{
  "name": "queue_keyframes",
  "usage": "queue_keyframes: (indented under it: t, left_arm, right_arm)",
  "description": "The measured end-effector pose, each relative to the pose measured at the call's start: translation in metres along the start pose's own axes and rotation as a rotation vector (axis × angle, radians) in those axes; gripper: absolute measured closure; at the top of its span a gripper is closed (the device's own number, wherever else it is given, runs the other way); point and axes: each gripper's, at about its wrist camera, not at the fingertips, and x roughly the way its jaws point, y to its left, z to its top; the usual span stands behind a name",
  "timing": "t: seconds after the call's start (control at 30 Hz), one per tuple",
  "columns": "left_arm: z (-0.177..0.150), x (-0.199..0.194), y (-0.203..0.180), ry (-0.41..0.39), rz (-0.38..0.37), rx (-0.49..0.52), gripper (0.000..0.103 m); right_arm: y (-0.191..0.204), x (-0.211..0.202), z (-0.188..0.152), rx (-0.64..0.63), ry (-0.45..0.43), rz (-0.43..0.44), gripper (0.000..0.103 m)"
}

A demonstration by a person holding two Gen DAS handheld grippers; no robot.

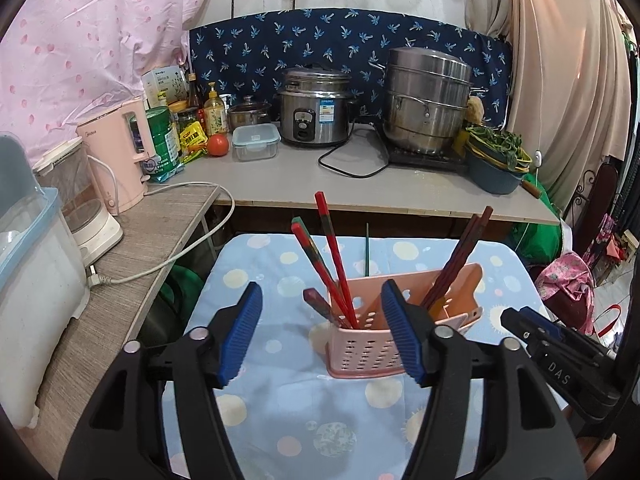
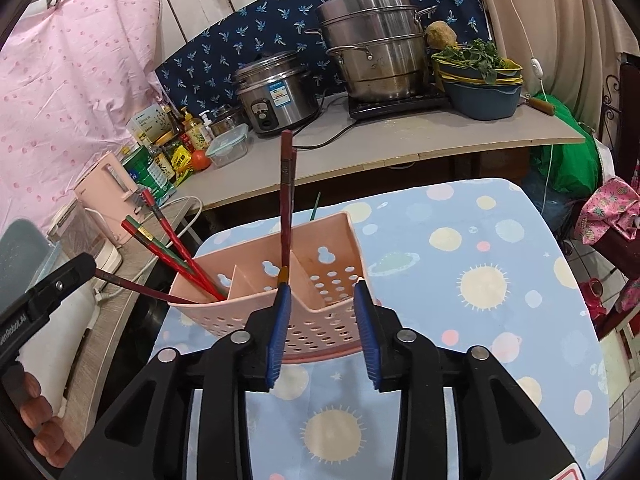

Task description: Organize utensils

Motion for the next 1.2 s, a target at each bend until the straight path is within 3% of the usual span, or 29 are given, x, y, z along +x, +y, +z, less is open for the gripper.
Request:
queue_keyframes:
  t: [0.13, 0.57, 0.63, 0.67, 0.77, 1.0, 1.2]
  left_arm:
    - [-0.010, 0.004, -0.001, 0.015, -0.005, 0.001, 0.034]
    - [-0.056, 0.066, 0.004, 0.169, -0.020, 0.002, 0.034]
    - [-0.061, 0.079, 0.003, 0.195, -0.030, 0.008, 0.034]
    - [-0.064, 0.085, 0.004, 0.203, -0.032, 0.008, 0.034]
    - [-0.070, 0.101, 0.004, 0.222, -0.037, 0.009, 0.034]
    - [-0.071, 0.119, -0.001, 0.243, -0.079, 0.002, 0.034]
    - [-0.070, 0.126, -0.019, 0.240, -0.105, 0.029, 0.034]
  right_arm:
    - [-0.006, 0.008, 0.004, 0.000, 0.001, -0.021, 0.065]
    - [-0.016, 0.081, 0.014, -0.025, 0.088, -0.085, 0.065]
    - [-0.017, 0.091, 0.012, -0.026, 0.111, -0.085, 0.070]
    - [-0.017, 0.096, 0.010, -0.029, 0.121, -0.083, 0.081]
    - [-0.017, 0.098, 0.008, -0.037, 0.110, -0.101, 0.093]
    - [-0.018, 0.088, 0.009, -0.066, 0.072, -0.154, 0.095]
    - [-0.047, 0.077, 0.014, -0.015, 0.054, -0.186, 0.095]
